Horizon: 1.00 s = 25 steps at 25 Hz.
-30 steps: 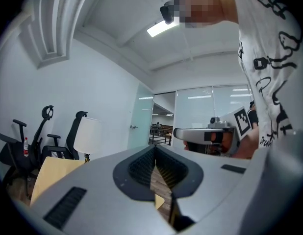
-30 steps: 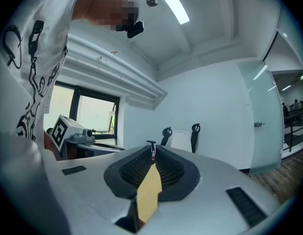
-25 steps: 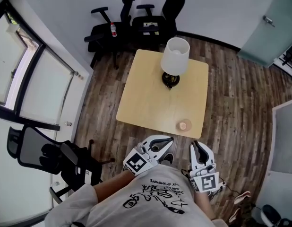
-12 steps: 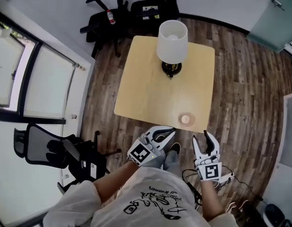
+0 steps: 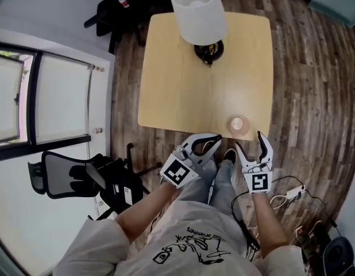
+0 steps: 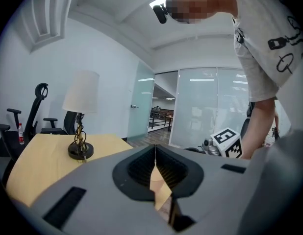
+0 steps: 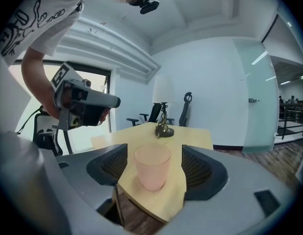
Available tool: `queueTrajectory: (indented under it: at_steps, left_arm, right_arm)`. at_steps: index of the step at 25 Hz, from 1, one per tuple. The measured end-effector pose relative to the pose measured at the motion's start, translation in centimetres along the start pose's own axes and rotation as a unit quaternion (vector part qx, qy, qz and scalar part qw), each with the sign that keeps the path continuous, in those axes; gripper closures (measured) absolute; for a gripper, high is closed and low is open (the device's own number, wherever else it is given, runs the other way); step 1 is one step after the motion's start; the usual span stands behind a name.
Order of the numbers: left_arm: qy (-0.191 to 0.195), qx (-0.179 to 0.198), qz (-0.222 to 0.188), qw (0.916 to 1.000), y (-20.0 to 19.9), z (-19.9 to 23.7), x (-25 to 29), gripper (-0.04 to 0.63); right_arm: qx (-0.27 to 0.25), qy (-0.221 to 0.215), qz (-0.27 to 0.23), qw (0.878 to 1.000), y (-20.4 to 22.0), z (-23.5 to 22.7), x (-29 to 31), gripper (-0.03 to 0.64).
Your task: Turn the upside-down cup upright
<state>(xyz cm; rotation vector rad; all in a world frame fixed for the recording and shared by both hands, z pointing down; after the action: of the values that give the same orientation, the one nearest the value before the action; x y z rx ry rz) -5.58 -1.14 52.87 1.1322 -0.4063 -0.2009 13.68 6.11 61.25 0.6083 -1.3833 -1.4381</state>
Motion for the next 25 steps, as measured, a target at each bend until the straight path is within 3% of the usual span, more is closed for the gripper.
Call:
queueTrajectory:
  at_steps: [7,25]
  left_arm:
    - [0.008,-0.001,0.004,1.0000,2.2,1.9,2.1,0.584]
    - [0.005,-0.003,0.011,0.9999,3.5,3.8,2.7,0.584]
  right_arm:
    - [-0.013,0.003,0.012,1.000,3.5,1.0,3.6,0.270]
    - [0.004,0.000,0.034,0.999,5.1,1.1,8.1,0.250]
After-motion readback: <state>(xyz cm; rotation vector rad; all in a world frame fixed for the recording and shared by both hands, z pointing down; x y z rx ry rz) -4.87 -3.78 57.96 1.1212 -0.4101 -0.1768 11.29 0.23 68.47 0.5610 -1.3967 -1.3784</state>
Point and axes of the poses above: the fingertips, and each gripper's own axes: x forward along the fingers, z to its left, y out of its underside, the point moved 9 cm from there along -x, backward along the fingers, and after that the axes turned 14 degrees about -x, right-handed, at the moved point
